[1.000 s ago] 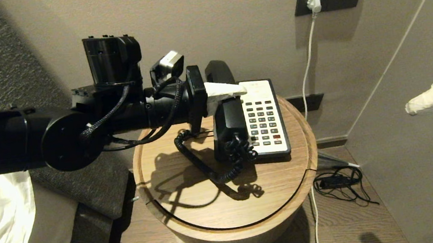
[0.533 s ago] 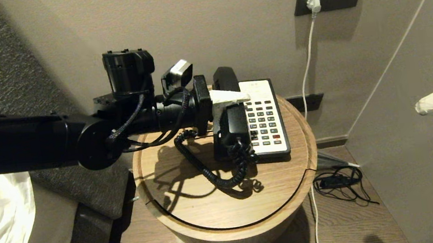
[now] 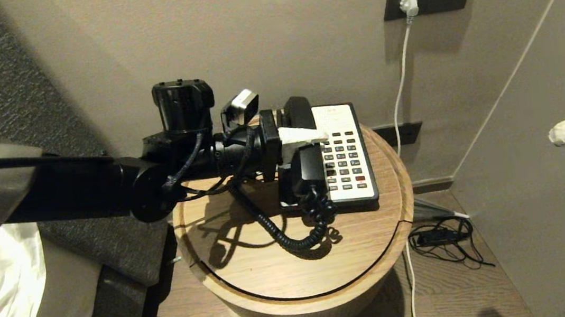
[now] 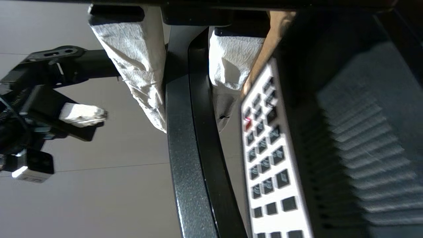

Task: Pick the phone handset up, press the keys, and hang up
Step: Put the handset back

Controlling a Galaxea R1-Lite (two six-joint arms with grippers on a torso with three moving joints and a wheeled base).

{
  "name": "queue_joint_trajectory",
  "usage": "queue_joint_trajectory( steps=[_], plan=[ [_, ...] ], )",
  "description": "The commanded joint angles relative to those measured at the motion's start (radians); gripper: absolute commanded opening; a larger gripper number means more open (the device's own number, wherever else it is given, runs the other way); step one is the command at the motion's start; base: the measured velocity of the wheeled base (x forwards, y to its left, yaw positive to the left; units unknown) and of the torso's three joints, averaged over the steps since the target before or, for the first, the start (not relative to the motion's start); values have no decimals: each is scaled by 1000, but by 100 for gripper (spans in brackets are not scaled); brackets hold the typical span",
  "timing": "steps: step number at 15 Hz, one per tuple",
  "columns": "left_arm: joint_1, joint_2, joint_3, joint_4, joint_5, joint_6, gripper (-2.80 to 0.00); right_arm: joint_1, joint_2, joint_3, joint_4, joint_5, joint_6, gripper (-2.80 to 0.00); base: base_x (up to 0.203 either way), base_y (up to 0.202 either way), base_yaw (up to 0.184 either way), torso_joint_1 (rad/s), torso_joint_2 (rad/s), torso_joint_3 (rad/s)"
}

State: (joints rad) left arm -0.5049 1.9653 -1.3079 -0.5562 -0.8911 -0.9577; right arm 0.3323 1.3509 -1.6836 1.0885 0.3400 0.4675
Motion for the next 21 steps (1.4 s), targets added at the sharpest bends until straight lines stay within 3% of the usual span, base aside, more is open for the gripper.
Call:
queue_joint_trajectory(
  steps=[1, 11, 12, 21],
  plan=[
    [9, 26, 2, -11, -5, -6, -280, 1, -3, 1, 10, 2, 2, -280, 0, 0, 0, 0, 0, 0],
    [23, 88, -44, -34, -11, -5, -280, 1, -26, 22, 13, 4, 2, -280, 0, 0, 0, 0, 0, 0],
    [23, 90, -51, -33, -12, -6, 0, 1, -26, 27, 14, 5, 2, -280, 0, 0, 0, 0, 0, 0],
    [35, 46, -40, -36, 16, 7, 0, 2, -35, 17, 17, 4, 2, -280, 0, 0, 0, 0, 0, 0]
  ],
)
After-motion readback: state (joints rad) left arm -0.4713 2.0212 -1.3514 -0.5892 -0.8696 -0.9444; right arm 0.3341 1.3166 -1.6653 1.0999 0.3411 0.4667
